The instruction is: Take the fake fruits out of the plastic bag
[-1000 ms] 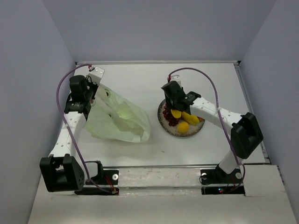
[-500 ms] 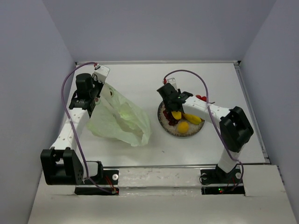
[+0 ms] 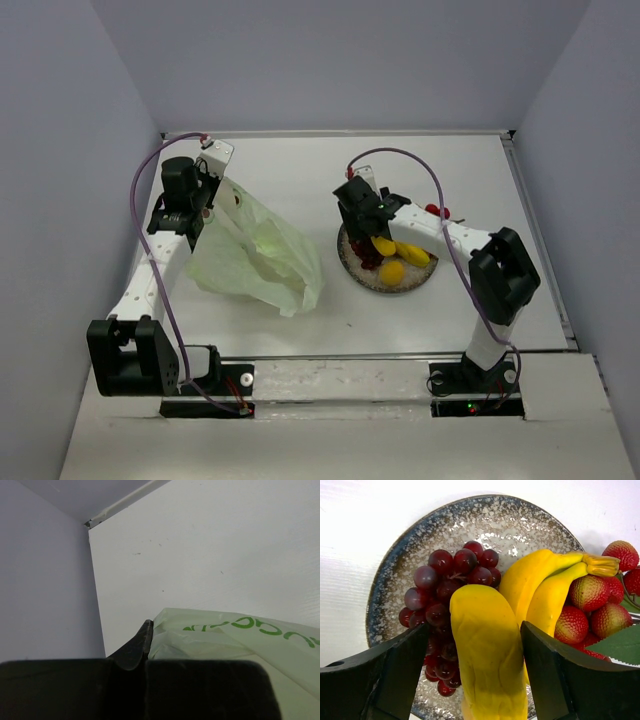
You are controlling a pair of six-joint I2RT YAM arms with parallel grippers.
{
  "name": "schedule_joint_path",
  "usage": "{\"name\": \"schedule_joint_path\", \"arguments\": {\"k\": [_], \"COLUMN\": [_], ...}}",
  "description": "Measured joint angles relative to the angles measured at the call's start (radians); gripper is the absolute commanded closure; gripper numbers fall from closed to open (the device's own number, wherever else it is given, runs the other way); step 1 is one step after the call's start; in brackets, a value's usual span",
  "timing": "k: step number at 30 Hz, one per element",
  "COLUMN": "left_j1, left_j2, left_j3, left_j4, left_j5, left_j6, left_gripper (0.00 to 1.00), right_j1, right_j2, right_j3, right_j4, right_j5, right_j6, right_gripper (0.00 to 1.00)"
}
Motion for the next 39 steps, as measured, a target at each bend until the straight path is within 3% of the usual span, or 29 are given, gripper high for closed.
{"name": "schedule_joint_path", "arguments": {"k": [8, 18, 23, 25, 26, 28, 29, 30, 36, 39], "left_j1": [0.000, -0.014, -0.029, -0.035, -0.038, -0.047, -0.052, -0.055, -0.062, -0.063], "left_j2": [0.000, 0.034, 0.085, 0.104, 0.109, 0.126, 0.133, 0.138, 0.153, 0.159], "left_j3": [0.000, 0.016, 0.065, 0.085, 0.092, 0.114, 0.128, 0.140, 0.247, 0.348], "left_j4": [0.000, 0.014, 0.018, 0.021, 0.020, 0.018, 0.014, 0.010, -0.066, -0.154], "left_j5": [0.002, -0.003, -0.008, -0.009, -0.010, -0.011, -0.013, -0.011, -0.006, 0.008], "left_j6": [0.000, -0.010, -0.037, -0.050, -0.054, -0.067, -0.071, -0.075, -0.102, -0.108], "left_gripper": [1.00, 1.00, 0.99, 0.91, 0.69, 0.45, 0.16, 0.04, 0.01, 0.01], "right_j1": [0.019, 0.022, 0.023, 0.023, 0.018, 0.009, -0.006, -0.027, -0.279, -0.492], "right_j2": [0.000, -0.008, -0.016, -0.033, -0.049, -0.072, -0.091, -0.108, -0.130, -0.122], "right_j3": [0.094, 0.125, 0.164, 0.190, 0.211, 0.237, 0.252, 0.262, 0.312, 0.313], "right_j4": [-0.027, -0.048, -0.079, -0.085, -0.090, -0.092, -0.091, -0.091, -0.137, -0.175], "right_j5": [0.001, 0.034, 0.034, 0.035, 0.037, 0.039, 0.040, 0.038, -0.042, -0.102], "right_j6": [0.000, 0.001, 0.008, 0.010, 0.013, 0.020, 0.023, 0.025, 0.065, 0.107], "right_gripper": [0.11, 0.09, 0.00, 0.00, 0.00, 0.00, 0.00, 0.00, 0.00, 0.00]}}
